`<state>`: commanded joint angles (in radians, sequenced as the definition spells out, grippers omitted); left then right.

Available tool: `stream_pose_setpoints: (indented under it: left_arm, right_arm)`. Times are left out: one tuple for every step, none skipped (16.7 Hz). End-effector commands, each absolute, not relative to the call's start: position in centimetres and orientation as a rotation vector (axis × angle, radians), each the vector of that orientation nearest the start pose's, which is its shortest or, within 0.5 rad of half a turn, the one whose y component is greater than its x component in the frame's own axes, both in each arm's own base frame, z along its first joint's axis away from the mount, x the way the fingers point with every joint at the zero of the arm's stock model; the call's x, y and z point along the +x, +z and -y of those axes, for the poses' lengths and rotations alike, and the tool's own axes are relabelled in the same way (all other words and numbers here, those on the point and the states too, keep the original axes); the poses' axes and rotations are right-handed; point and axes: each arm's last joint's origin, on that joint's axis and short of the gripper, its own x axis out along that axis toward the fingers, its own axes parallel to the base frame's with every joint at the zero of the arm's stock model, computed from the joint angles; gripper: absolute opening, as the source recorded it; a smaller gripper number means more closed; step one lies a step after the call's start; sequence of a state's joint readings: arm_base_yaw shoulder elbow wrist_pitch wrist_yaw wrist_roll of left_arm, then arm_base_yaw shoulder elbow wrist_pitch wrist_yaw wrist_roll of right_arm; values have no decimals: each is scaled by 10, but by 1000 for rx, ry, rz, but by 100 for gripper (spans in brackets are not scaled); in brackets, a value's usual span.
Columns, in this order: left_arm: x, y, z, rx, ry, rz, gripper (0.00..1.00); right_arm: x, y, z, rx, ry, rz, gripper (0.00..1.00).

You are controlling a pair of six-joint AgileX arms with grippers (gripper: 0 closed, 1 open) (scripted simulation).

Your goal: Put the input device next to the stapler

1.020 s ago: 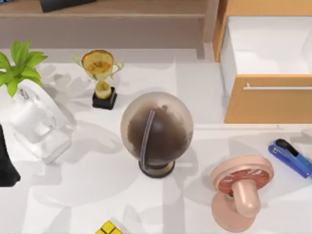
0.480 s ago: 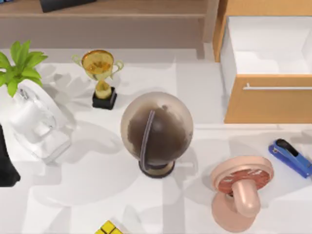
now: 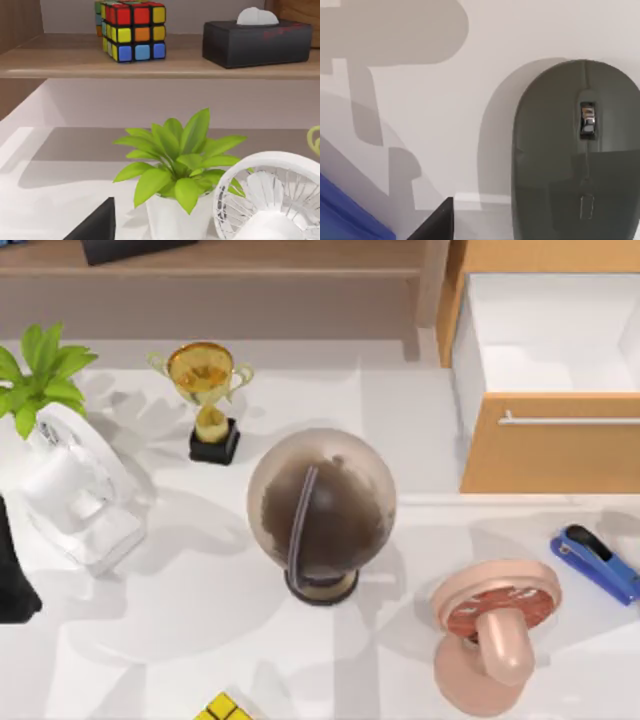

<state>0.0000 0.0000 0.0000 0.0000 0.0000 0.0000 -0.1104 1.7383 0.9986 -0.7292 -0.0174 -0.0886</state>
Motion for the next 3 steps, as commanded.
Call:
stream_pose_setpoints:
  left_arm:
    - [106,160,1,0,0,0,100]
    - [106,160,1,0,0,0,100]
    - [106,160,1,0,0,0,100]
  right_arm:
    - [300,141,31,19,-7,-1468,100]
    - [300,141,31,19,-7,-1468,100]
    - [300,141,31,19,-7,-1468,100]
